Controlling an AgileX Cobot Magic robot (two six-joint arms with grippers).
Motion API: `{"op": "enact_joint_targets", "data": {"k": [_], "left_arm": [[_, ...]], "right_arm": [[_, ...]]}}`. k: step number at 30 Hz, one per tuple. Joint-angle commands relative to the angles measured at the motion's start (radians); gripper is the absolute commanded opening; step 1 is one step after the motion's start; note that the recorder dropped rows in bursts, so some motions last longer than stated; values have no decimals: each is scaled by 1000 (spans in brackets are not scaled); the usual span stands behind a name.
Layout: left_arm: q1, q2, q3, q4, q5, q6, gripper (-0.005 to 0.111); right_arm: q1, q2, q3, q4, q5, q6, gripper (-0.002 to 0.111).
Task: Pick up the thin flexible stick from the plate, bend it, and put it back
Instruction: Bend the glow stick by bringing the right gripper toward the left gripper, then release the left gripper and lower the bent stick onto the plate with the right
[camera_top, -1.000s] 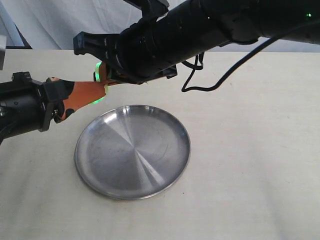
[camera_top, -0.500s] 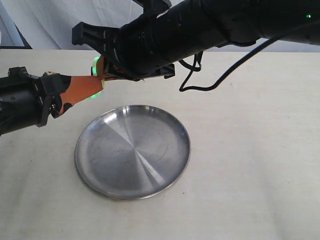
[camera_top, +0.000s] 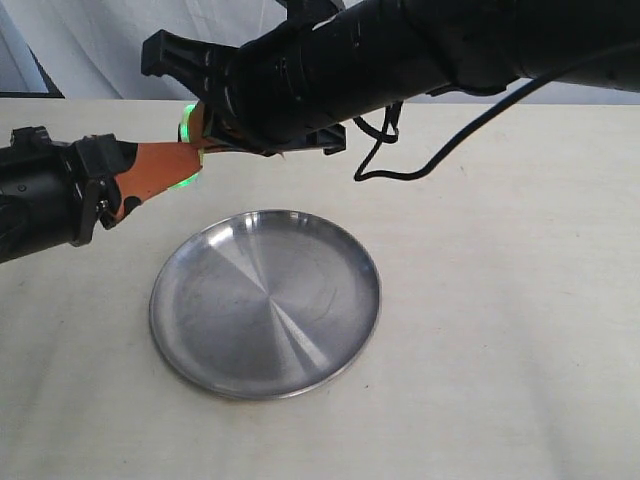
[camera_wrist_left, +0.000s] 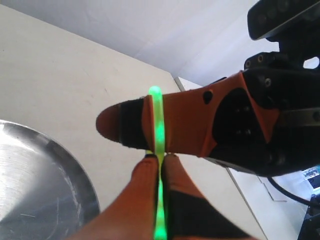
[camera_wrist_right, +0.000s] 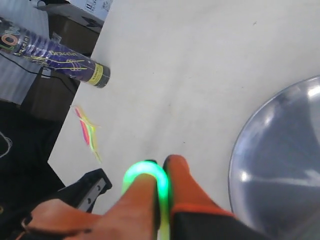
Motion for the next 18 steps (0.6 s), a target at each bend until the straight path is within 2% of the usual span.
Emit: {"op": "enact_joint_targets", "data": {"k": [1,5,10,13,18], "left_arm": [[-31,32,28,195,-74,-11,0],[-31,32,28,197,-92,-54,0],[-31,32,28,243,-93,-135,3],[-31,32,28,254,-93,-147,13],[-31,32,28,325,-84,-219,36]], "right_arm": [[29,-32,-45,211,-106,11,-1],[29,-32,-45,61,-105,11,-1],[29,-23,-45,-20,-89,30,-1],[29,-16,-45,-23,-87,31,-1],[29,-7,-45,-41,-82,31,-1]]}}
